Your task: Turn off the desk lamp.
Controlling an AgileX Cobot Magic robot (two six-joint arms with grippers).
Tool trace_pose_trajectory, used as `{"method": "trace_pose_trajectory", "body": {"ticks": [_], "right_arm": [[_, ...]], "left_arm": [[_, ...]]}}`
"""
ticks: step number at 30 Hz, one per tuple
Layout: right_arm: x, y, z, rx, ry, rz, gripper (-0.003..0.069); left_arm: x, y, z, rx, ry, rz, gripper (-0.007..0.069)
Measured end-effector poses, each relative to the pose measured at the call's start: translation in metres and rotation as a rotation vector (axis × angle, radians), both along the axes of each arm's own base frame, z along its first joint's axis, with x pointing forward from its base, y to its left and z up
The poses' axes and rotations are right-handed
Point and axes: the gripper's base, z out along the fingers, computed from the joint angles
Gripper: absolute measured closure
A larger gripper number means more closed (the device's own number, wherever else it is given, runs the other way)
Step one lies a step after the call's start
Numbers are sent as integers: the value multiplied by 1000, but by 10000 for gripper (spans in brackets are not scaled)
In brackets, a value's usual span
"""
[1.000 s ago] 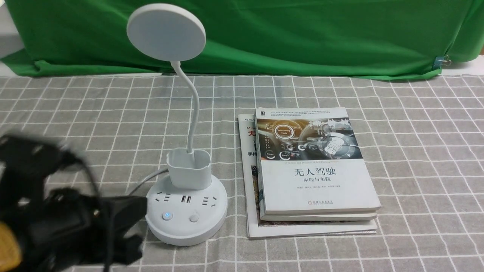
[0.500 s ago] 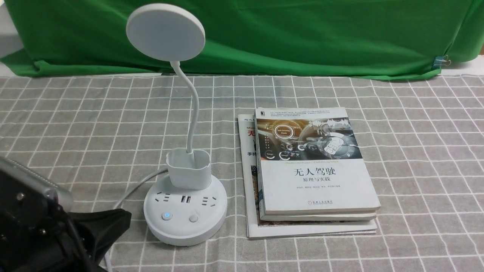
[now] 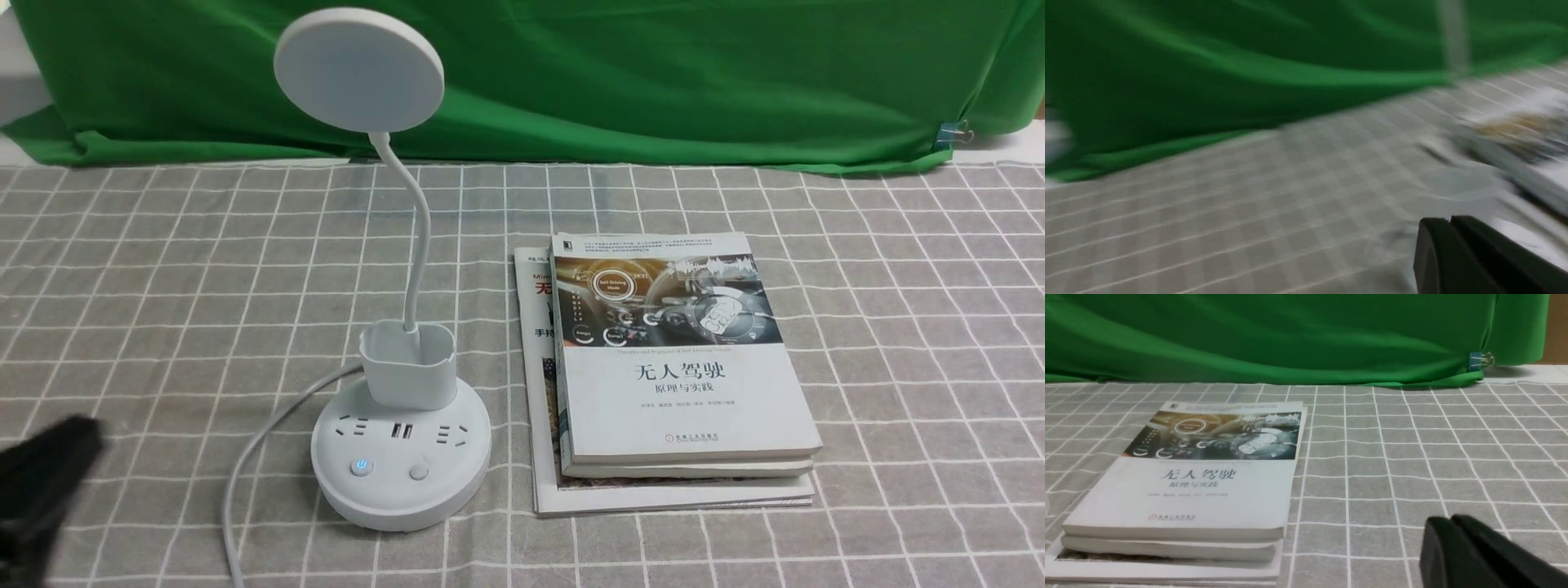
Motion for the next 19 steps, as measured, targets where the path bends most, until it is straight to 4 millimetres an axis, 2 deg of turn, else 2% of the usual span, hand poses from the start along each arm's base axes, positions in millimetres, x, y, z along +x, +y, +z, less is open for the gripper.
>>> {"method": "trace_pose_trajectory", "body": {"ticks": [6,10,13,19], "right_arm": [[0,0,0,0,0,0,623],[0,0,0,0,0,0,623],[0,0,0,0,0,0,623],[0,0,0,0,-1,0,623]], "left_arm": [[-14,12,-22,-34,-64,160,624],[-17,12,-31,-67,-33,167,624],[-18,10,-40,-119,59,161,624],[-18,10,-42,-128,82,160,624]]}}
